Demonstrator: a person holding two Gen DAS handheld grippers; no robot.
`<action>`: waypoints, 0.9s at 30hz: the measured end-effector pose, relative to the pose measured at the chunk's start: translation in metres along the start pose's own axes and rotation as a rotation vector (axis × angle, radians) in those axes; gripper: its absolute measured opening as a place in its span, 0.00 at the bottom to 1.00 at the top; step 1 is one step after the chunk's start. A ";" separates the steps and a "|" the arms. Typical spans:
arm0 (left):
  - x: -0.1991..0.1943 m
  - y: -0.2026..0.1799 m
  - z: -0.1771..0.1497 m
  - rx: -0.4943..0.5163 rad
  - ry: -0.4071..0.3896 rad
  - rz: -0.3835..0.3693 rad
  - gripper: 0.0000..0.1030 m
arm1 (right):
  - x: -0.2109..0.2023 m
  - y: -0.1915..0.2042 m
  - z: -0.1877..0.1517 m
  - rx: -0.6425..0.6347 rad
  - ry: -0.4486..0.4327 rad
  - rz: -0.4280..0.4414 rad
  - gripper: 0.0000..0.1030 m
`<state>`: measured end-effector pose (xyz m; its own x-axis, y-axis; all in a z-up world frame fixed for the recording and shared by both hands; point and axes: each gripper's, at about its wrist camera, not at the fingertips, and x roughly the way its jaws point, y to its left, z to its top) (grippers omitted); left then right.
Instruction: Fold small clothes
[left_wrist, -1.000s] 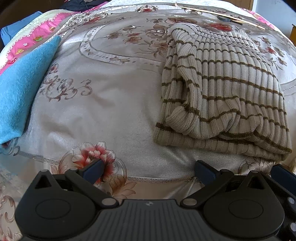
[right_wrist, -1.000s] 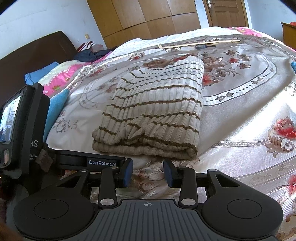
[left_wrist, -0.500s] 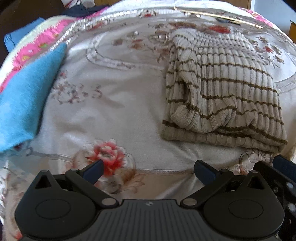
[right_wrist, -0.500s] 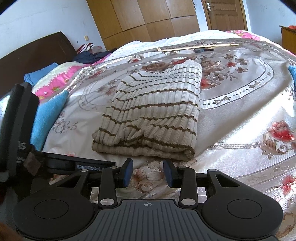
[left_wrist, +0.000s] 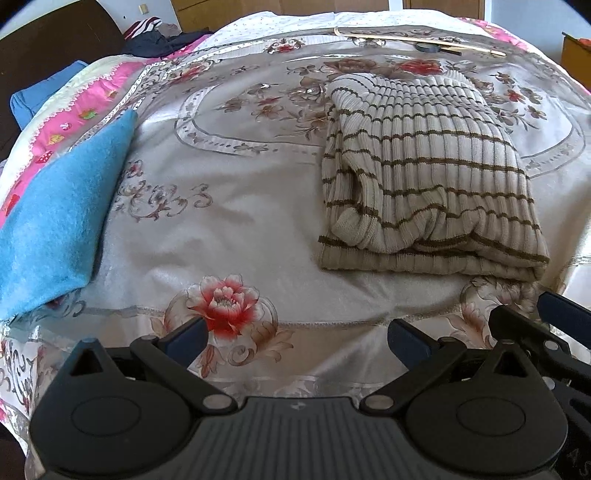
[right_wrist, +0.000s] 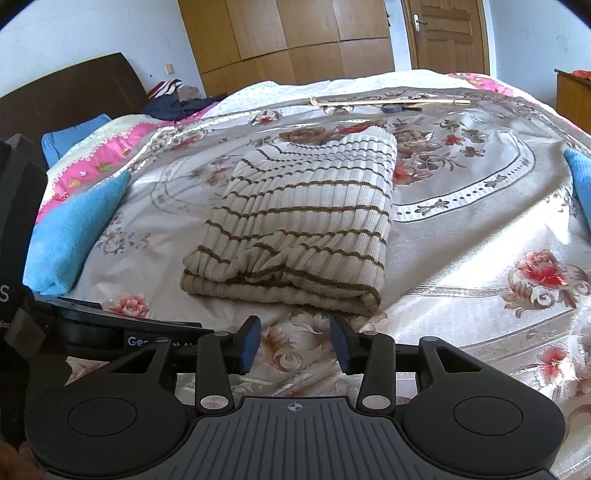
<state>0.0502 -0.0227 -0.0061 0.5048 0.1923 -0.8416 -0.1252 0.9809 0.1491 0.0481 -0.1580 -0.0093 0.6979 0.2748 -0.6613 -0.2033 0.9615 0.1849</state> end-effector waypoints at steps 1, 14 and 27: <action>0.000 0.000 0.000 0.000 0.001 -0.002 1.00 | -0.001 0.000 0.000 -0.001 -0.001 -0.003 0.40; -0.001 -0.004 -0.007 0.026 -0.009 -0.003 1.00 | -0.004 -0.001 -0.002 0.003 -0.004 -0.032 0.40; 0.003 -0.005 -0.009 0.030 0.000 -0.005 1.00 | -0.002 0.000 -0.003 0.000 -0.003 -0.036 0.40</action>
<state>0.0449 -0.0277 -0.0135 0.5052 0.1877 -0.8423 -0.0968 0.9822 0.1608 0.0442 -0.1591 -0.0102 0.7070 0.2401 -0.6653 -0.1780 0.9707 0.1611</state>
